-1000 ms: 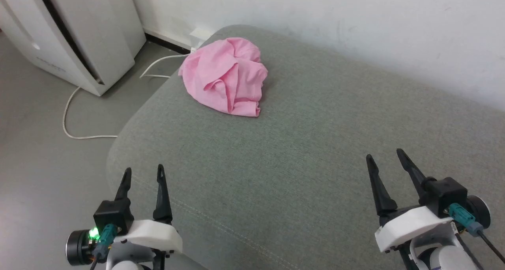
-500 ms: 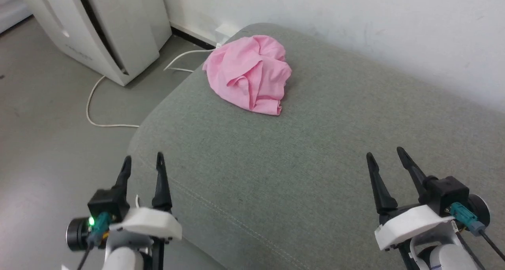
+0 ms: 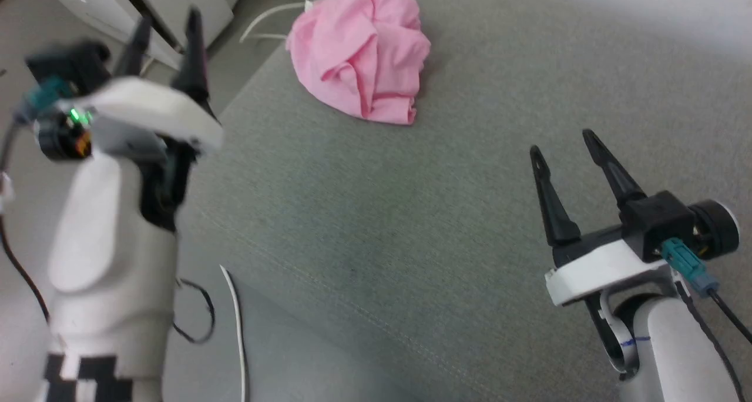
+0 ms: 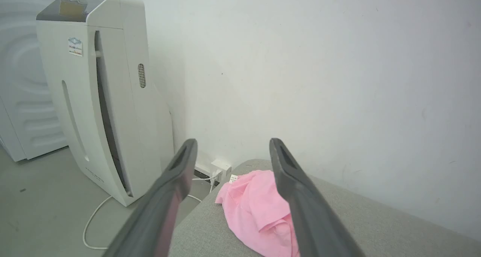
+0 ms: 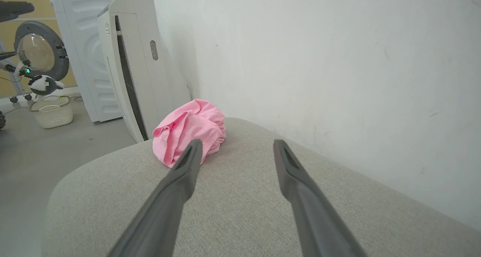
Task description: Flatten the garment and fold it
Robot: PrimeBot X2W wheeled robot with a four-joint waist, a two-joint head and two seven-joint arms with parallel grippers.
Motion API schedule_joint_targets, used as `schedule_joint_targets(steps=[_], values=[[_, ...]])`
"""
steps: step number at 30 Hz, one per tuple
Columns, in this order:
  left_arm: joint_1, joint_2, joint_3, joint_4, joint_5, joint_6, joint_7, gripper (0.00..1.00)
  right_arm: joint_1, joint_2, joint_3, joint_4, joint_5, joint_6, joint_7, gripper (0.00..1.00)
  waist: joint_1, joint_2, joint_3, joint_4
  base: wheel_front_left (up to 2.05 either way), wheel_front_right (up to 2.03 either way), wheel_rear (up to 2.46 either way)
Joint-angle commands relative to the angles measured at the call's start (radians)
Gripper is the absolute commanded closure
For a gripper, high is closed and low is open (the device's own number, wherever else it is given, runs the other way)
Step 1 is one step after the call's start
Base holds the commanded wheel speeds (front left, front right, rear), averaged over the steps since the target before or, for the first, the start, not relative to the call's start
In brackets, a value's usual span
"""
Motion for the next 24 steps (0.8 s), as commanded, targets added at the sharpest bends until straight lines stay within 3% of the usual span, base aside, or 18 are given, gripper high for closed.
schedule_joint_targets(steps=[1,5,10,17,24], values=[[-0.026,0.009,0.005,0.014,-0.009,-0.008,0.01,0.0,-0.017,0.0,0.005,-0.006,-0.006,-0.002,0.002,0.0,-0.0002,-0.0001,0.235,-0.16,0.0,0.0,0.0],[-0.171,0.052,0.031,0.1,-0.048,-0.027,0.086,0.0,-0.065,-0.007,0.021,-0.026,-0.018,-0.002,0.002,0.0,-0.0002,-0.0001,0.335,-0.24,0.0,0.0,0.0],[-0.299,0.097,0.047,0.188,-0.085,-0.006,0.26,0.0,-0.108,-0.011,0.025,-0.051,-0.013,-0.002,-0.013,0.0,-0.0002,-0.0001,0.432,-0.331,0.0,0.0,0.0],[-0.367,0.152,0.103,0.26,-0.167,0.057,0.512,0.0,-0.114,-0.006,0.022,-0.047,0.011,-0.002,-0.048,0.0,-0.0002,-0.0001,0.499,-0.427,0.0,0.0,0.0],[-0.288,0.211,0.146,0.266,-0.197,0.13,0.653,0.0,-0.116,-0.002,0.026,-0.032,0.029,-0.002,-0.084,0.0,-0.0002,-0.0001,0.504,-0.484,0.0,0.0,0.0]])
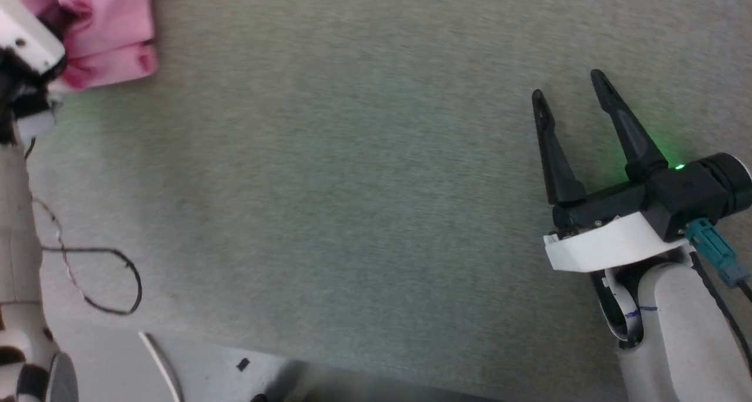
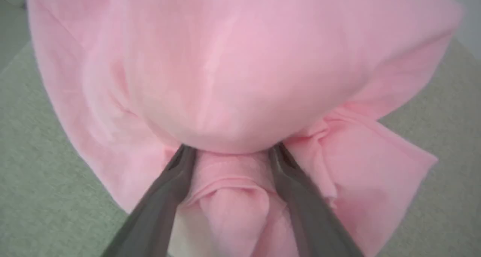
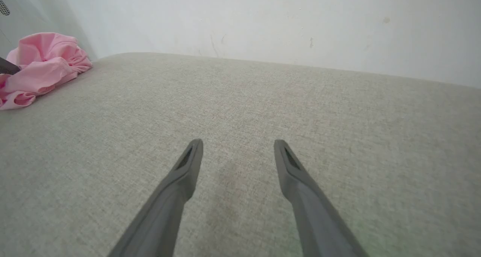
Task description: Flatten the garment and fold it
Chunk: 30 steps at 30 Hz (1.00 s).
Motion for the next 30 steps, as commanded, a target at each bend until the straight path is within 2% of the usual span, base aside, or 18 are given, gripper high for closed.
schedule_joint_targets(steps=[1,5,6,7,8,12,14,18,22,26,30], values=[[0.028,0.004,0.002,-0.002,-0.003,0.009,0.015,0.0,-0.008,0.002,0.0,0.006,0.008,-0.001,-0.007,0.0,-0.0001,0.0,0.077,-0.096,0.0,0.0,0.0],[0.086,0.008,-0.005,-0.03,-0.008,0.027,0.078,0.0,-0.002,0.003,-0.002,0.028,0.014,-0.001,-0.013,0.0,-0.0001,0.0,0.044,-0.097,0.0,0.0,0.0],[0.104,0.014,-0.012,-0.041,-0.003,0.025,0.089,0.51,-0.001,0.003,0.001,0.035,0.016,-0.001,-0.016,0.0,-0.0001,0.0,0.028,-0.097,0.0,0.0,0.0],[0.119,0.022,-0.012,-0.056,0.004,0.028,0.081,0.71,-0.001,0.003,0.003,0.039,0.02,-0.001,-0.019,0.0,-0.0001,0.0,0.012,-0.098,0.0,0.0,0.0],[0.132,0.03,-0.006,-0.072,0.011,0.034,0.058,1.0,0.001,0.003,0.004,0.045,0.026,-0.001,-0.022,0.0,-0.0001,0.0,-0.008,-0.099,0.0,0.0,0.0],[0.174,0.073,0.001,-0.134,0.074,0.05,-0.08,1.0,0.016,0.003,0.0,0.077,0.04,-0.001,-0.031,0.0,-0.0001,0.0,-0.107,-0.099,0.0,0.0,0.0],[0.184,0.088,-0.002,-0.168,0.1,0.039,-0.158,1.0,0.032,0.003,-0.009,0.094,0.047,-0.001,-0.035,0.0,-0.0001,0.0,-0.165,-0.097,0.0,0.0,0.0],[0.187,0.116,-0.021,-0.211,0.186,0.028,-0.38,1.0,0.076,0.003,-0.026,0.134,0.073,-0.001,-0.046,0.0,-0.0001,0.0,-0.301,-0.092,0.0,0.0,0.0],[0.16,0.136,-0.077,-0.224,0.268,-0.003,-0.546,1.0,0.126,0.003,-0.042,0.155,0.098,-0.001,-0.05,0.0,-0.0001,0.0,-0.419,-0.093,0.0,0.0,0.0],[0.102,0.114,-0.139,-0.24,0.3,-0.046,-0.636,1.0,0.169,0.003,-0.068,0.16,0.112,-0.001,-0.044,0.0,-0.0001,0.0,-0.496,-0.102,0.0,0.0,0.0],[0.04,0.057,-0.217,-0.257,0.313,-0.094,-0.668,1.0,0.199,0.003,-0.086,0.154,0.118,-0.001,-0.037,0.0,-0.0001,0.0,-0.548,-0.127,0.0,0.0,0.0]])
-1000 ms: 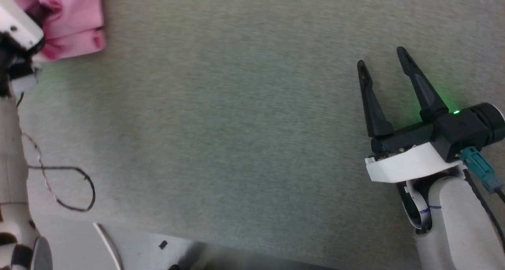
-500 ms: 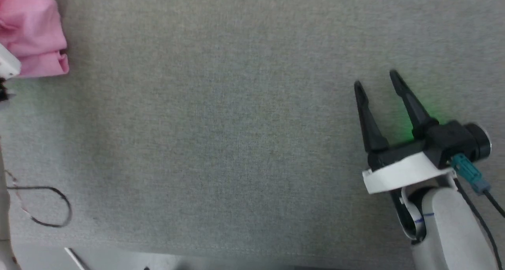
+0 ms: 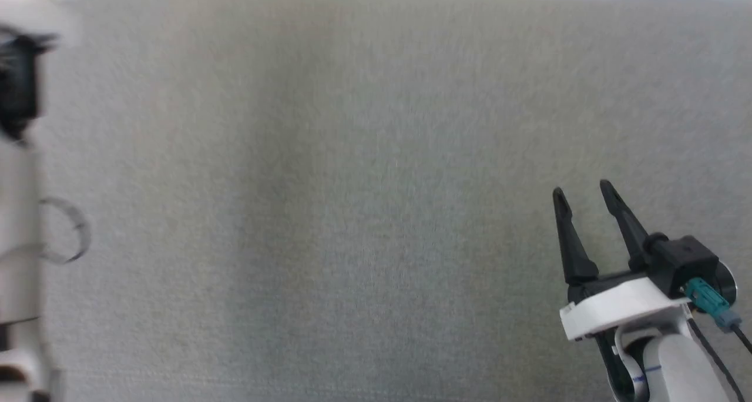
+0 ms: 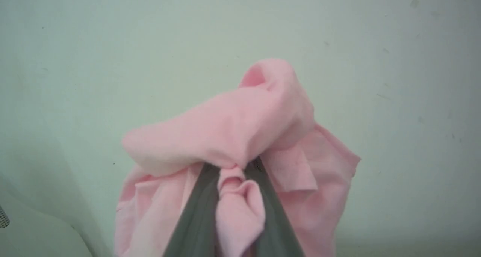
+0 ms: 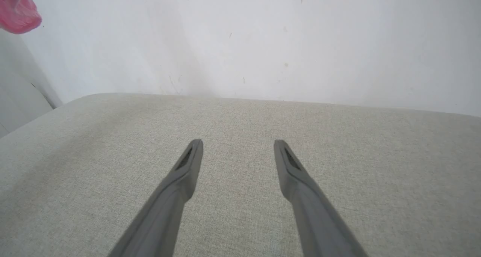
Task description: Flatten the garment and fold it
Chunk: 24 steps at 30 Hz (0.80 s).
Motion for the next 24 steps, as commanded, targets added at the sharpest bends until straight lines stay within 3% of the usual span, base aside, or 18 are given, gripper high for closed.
schedule_joint_targets(steps=[1,8,13,18,24], values=[[-0.023,-0.033,-0.024,-0.008,0.006,-0.015,-0.008,1.0,0.015,-0.001,-0.003,-0.004,0.007,-0.002,0.002,0.0,0.0003,0.0,-0.147,-0.018,0.0,0.0,0.0],[-0.053,-0.198,-0.143,-0.018,-0.037,-0.081,0.003,1.0,0.039,-0.001,-0.01,-0.018,0.02,-0.002,0.01,0.0,0.0003,0.0,-0.175,-0.094,0.0,0.0,0.0],[0.024,-0.334,-0.209,0.001,-0.122,-0.112,0.019,1.0,0.055,-0.001,-0.019,-0.026,0.016,-0.002,0.021,0.0,0.0003,0.0,-0.178,-0.154,0.0,0.0,0.0],[0.115,-0.387,-0.269,0.057,-0.177,-0.125,0.043,1.0,0.061,-0.001,-0.018,-0.034,0.013,-0.002,0.031,0.0,0.0003,0.0,-0.171,-0.205,0.0,0.0,0.0],[0.231,-0.41,-0.389,0.224,-0.206,-0.117,0.161,1.0,0.066,-0.001,-0.014,-0.049,0.009,-0.002,0.043,0.0,0.0003,0.0,-0.153,-0.257,0.0,0.0,0.0]])
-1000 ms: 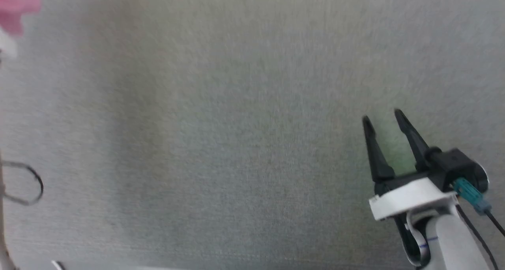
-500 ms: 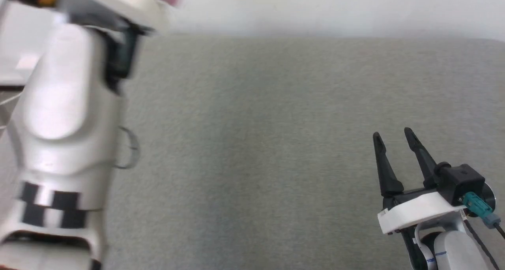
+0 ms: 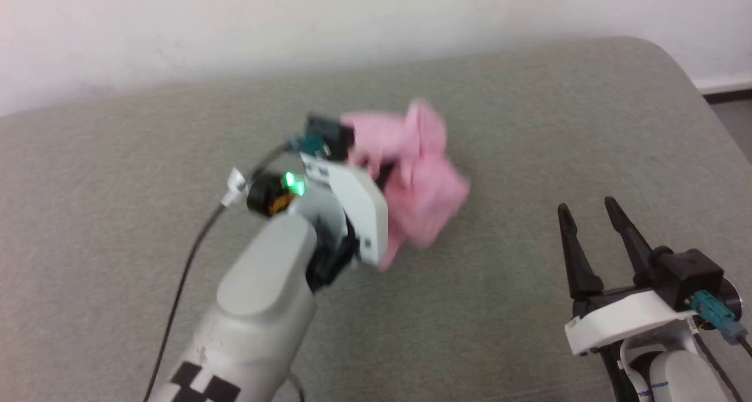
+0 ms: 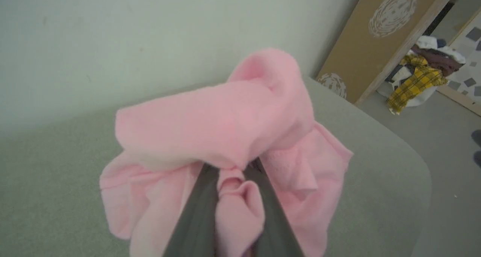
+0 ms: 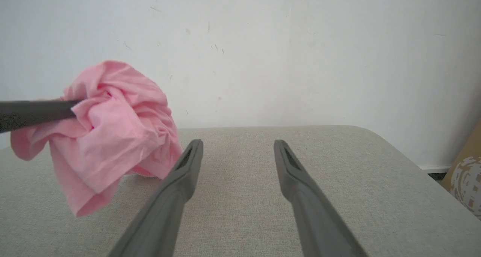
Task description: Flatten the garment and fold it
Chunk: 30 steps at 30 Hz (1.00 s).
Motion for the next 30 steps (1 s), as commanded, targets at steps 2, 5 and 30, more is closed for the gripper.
schedule_joint_targets(steps=[2,5,30], values=[[0.024,-0.002,-0.02,0.046,0.001,0.008,0.033,1.0,0.009,0.0,0.007,-0.005,-0.005,-0.002,0.006,0.0,0.0001,-0.0001,0.016,-0.037,0.0,0.0,0.0],[0.051,-0.004,-0.056,0.133,-0.008,0.008,0.103,1.0,0.004,0.0,0.018,-0.005,-0.005,-0.002,0.011,0.0,0.0001,-0.0001,0.023,-0.052,0.0,0.0,0.0],[0.182,0.111,0.119,-0.159,0.012,0.138,-0.413,0.0,0.027,0.0,0.022,-0.044,-0.026,-0.002,0.042,0.0,0.0001,-0.0001,-0.02,0.134,0.0,0.0,0.0]])
